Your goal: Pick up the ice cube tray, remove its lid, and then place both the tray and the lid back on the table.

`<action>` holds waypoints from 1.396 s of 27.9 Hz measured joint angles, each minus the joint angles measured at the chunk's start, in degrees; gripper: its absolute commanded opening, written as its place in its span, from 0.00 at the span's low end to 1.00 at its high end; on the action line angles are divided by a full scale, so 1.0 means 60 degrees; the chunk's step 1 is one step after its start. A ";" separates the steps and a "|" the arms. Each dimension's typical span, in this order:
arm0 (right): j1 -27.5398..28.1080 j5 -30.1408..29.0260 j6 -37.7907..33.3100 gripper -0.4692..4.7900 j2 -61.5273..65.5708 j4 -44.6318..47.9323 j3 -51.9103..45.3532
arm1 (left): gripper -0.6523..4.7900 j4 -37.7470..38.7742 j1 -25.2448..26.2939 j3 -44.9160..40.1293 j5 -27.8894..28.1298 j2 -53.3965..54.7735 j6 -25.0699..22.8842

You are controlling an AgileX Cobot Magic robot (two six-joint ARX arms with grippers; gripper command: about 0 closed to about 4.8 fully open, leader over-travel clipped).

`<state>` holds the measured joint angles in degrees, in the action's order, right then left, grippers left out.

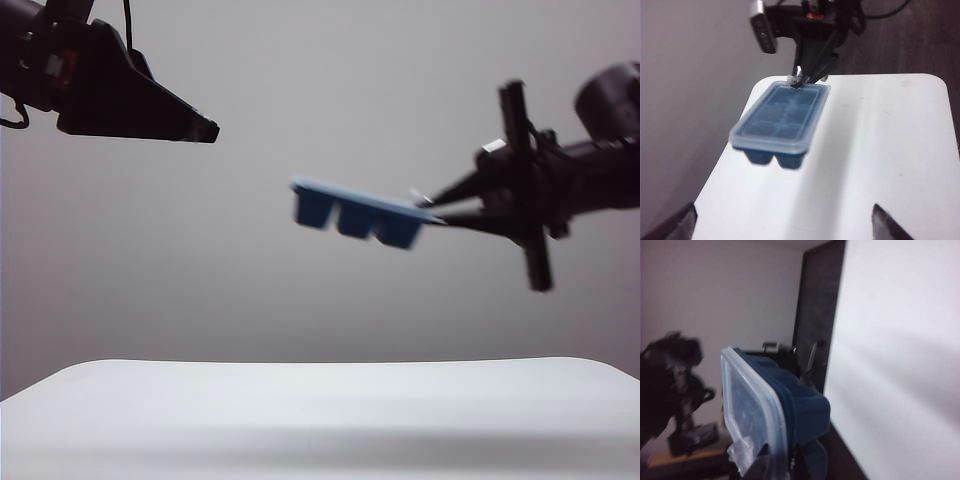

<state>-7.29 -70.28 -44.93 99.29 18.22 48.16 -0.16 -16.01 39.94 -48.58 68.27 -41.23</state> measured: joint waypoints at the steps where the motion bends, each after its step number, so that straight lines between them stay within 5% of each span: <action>1: -0.0222 -0.0036 -0.0044 0.08 -0.0076 -0.0004 0.0040 | 1.00 -0.0004 0.0007 0.0000 0.0000 0.0000 -0.0029; 8: -0.1162 -0.0619 -0.0856 0.08 -0.0120 0.0601 0.0455 | 1.00 0.0200 0.0018 0.0000 0.0018 0.0000 -0.0062; 17: -0.1224 -0.0867 -0.2186 0.08 -0.0120 0.1832 0.0943 | 1.00 0.0208 -0.0077 0.0000 0.0211 0.0000 -0.0051; 39: -0.1851 -0.0718 -0.2259 0.08 -0.0117 0.1847 0.0951 | 1.00 -0.0871 -0.0128 0.0000 -0.0317 0.0000 0.0798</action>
<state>-18.39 -74.59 -58.48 98.59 29.30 53.87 -5.39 -16.78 39.94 -50.48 68.27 -36.45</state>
